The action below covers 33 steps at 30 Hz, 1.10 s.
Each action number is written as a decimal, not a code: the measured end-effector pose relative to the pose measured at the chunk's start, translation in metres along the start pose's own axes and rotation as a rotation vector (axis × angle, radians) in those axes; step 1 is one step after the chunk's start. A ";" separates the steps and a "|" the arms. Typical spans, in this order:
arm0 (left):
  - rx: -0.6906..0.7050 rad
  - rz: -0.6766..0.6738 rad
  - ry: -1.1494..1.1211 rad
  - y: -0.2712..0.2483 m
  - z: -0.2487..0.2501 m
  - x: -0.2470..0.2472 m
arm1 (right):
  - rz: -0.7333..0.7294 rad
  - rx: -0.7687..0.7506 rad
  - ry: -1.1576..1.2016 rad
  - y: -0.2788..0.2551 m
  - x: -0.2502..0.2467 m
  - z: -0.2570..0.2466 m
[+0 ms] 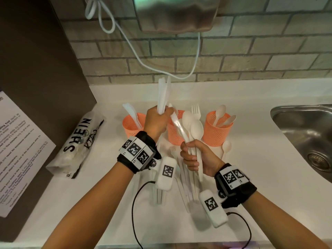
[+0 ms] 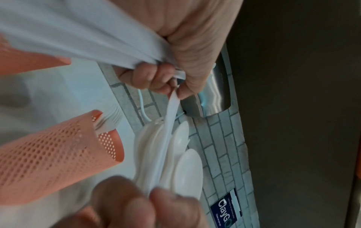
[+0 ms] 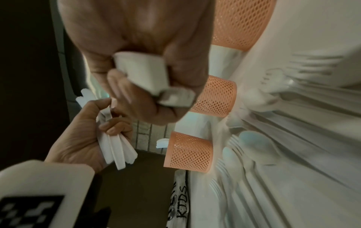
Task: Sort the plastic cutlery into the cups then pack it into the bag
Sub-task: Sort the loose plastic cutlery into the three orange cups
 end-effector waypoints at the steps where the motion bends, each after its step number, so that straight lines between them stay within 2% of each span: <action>1: 0.003 -0.028 -0.011 -0.003 -0.003 0.003 | 0.039 -0.012 -0.029 0.000 -0.002 -0.002; 4: 0.016 -0.094 -0.036 -0.014 -0.016 0.014 | 0.111 -0.043 -0.098 0.000 -0.006 -0.006; 11: 0.050 0.018 -0.094 -0.011 -0.017 0.006 | 0.210 -0.080 -0.247 -0.001 -0.011 -0.011; 19: 0.013 -0.038 -0.157 -0.005 -0.037 0.012 | 0.224 -0.092 -0.351 -0.001 -0.007 -0.006; 23: 0.007 -0.027 -0.246 0.001 -0.024 0.001 | 0.266 -0.096 -0.403 -0.002 -0.014 -0.008; 25: 0.047 0.028 -0.283 0.010 -0.010 -0.017 | 0.288 -0.108 -0.425 -0.004 -0.019 -0.011; 29: 0.205 0.231 -0.262 0.038 0.020 -0.068 | 0.308 -0.119 -0.442 -0.010 -0.025 -0.017; 33: 0.260 0.316 -0.305 0.062 0.023 -0.099 | 0.306 -0.138 -0.386 -0.012 -0.022 -0.021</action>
Point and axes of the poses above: each hand's wrist, its own y-axis towards the middle knuckle, its own x-axis out of the palm, z = x × y, the point moved 8 cm from there along y, towards the middle knuckle, and after that the axes turned 13 degrees about -x, right-handed, at the moved point
